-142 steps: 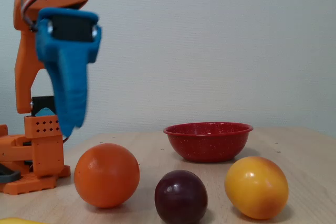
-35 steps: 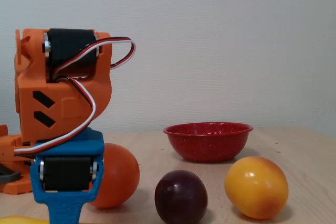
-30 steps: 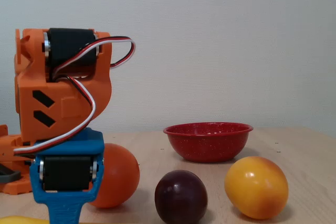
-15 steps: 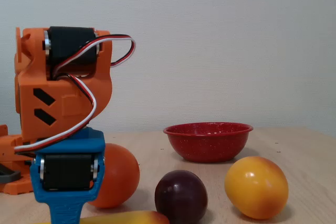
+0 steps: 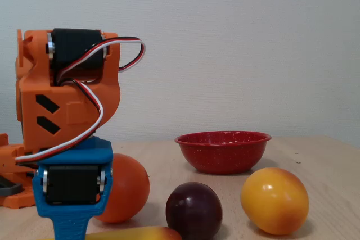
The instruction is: Put banana in the red bowl.
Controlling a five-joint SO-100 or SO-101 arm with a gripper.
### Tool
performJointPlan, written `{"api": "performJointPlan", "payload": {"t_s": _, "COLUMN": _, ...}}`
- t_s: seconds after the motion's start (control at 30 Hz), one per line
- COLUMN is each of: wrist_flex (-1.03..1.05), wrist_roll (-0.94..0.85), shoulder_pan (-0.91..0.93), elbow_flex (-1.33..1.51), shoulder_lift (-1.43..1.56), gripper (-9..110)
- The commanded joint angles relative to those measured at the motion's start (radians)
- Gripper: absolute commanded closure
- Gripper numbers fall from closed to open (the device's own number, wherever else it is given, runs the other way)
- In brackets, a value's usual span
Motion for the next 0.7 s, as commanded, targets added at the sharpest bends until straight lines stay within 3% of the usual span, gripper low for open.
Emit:
{"api": "performJointPlan", "payload": {"t_s": 0.0, "wrist_flex": -0.005, "wrist_roll": 0.003, "shoulder_pan": -0.026, "elbow_flex": -0.035, "shoulder_lift": 0.092, "gripper": 102}}
{"api": "performJointPlan", "payload": {"t_s": 0.67, "wrist_flex": 0.057, "wrist_roll": 0.014, "shoulder_pan": -0.046, "elbow_flex": -0.044, "shoulder_lift": 0.288, "gripper": 102}}
